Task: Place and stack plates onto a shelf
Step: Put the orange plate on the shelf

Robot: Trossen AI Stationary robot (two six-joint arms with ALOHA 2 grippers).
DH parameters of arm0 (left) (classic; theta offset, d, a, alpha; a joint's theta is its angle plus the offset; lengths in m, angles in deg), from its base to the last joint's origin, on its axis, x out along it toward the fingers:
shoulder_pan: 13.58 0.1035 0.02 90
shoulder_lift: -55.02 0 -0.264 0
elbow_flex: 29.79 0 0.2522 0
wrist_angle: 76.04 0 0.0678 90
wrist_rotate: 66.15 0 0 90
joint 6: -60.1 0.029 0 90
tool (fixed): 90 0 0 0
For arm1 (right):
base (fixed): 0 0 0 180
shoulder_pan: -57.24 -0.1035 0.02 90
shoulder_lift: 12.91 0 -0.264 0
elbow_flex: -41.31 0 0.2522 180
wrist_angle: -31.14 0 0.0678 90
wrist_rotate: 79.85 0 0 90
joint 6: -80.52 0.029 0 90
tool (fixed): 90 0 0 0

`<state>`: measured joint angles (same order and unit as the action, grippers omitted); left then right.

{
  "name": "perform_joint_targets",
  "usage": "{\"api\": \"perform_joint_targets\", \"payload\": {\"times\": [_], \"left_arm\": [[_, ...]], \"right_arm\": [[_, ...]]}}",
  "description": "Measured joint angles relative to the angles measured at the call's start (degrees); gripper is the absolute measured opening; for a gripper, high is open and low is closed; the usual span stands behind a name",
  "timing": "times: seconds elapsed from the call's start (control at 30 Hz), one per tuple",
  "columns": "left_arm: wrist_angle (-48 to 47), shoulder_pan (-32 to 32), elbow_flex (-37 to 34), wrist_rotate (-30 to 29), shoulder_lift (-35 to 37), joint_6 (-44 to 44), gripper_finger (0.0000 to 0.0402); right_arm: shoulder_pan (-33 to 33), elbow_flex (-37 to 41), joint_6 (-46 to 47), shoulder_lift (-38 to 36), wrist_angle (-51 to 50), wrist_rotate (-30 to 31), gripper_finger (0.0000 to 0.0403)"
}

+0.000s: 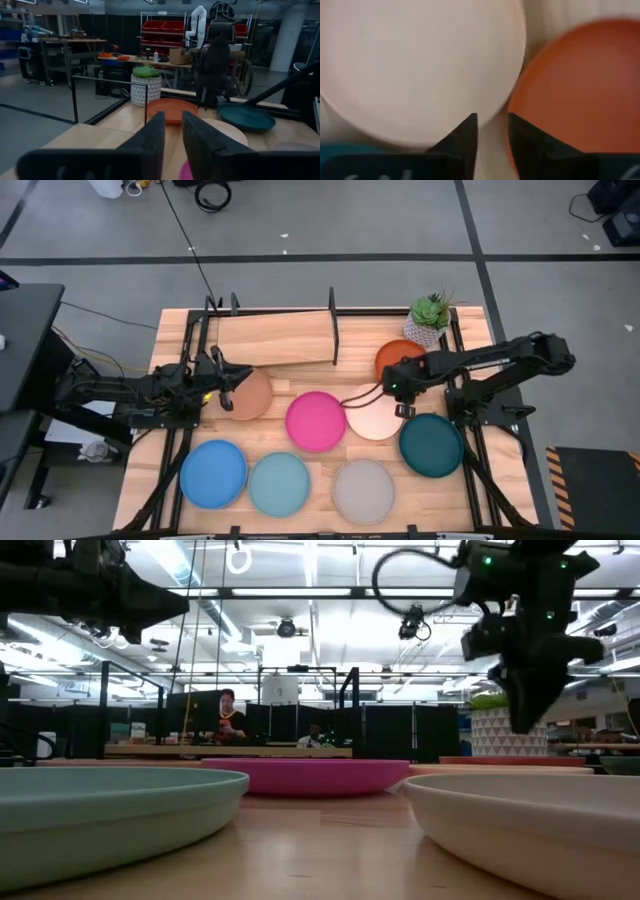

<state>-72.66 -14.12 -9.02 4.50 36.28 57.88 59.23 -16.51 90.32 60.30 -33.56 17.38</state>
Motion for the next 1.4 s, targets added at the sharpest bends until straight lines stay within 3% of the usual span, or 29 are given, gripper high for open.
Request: {"api": "perform_joint_targets", "payload": {"times": [0.2, 0.37, 0.7, 1.1, 1.4], "left_arm": [[-0.19, -0.07, 1.08, 2.38, 0.0, 2.04, 0.0129], [-0.24, -0.07, 2.6, 3.8, 0.0, 2.05, 0.0134], [-0.28, -0.07, 3.43, 7.56, 0.0, 2.03, 0.0135], [-0.25, -0.07, 3.43, 7.63, 0.02, 2.01, 0.0135], [-0.31, -0.07, 3.43, 7.63, 0.01, 2.01, 0.0135]], "right_arm": [[-0.11, -1.26, 1.64, 3.81, -7.12, 0.5, 0.0212], [-0.11, -1.19, 1.63, 5.02, -7.87, 1.6, 0.0229], [2.29, -1.13, 2.1, 11.37, -7.67, 1.76, 0.0174], [4.93, -1.11, 2.31, 18.41, -7.43, 3.14, 0.0102], [5.05, -1.21, 3.79, 16.93, -7.6, 3.44, 0.0042]]}}
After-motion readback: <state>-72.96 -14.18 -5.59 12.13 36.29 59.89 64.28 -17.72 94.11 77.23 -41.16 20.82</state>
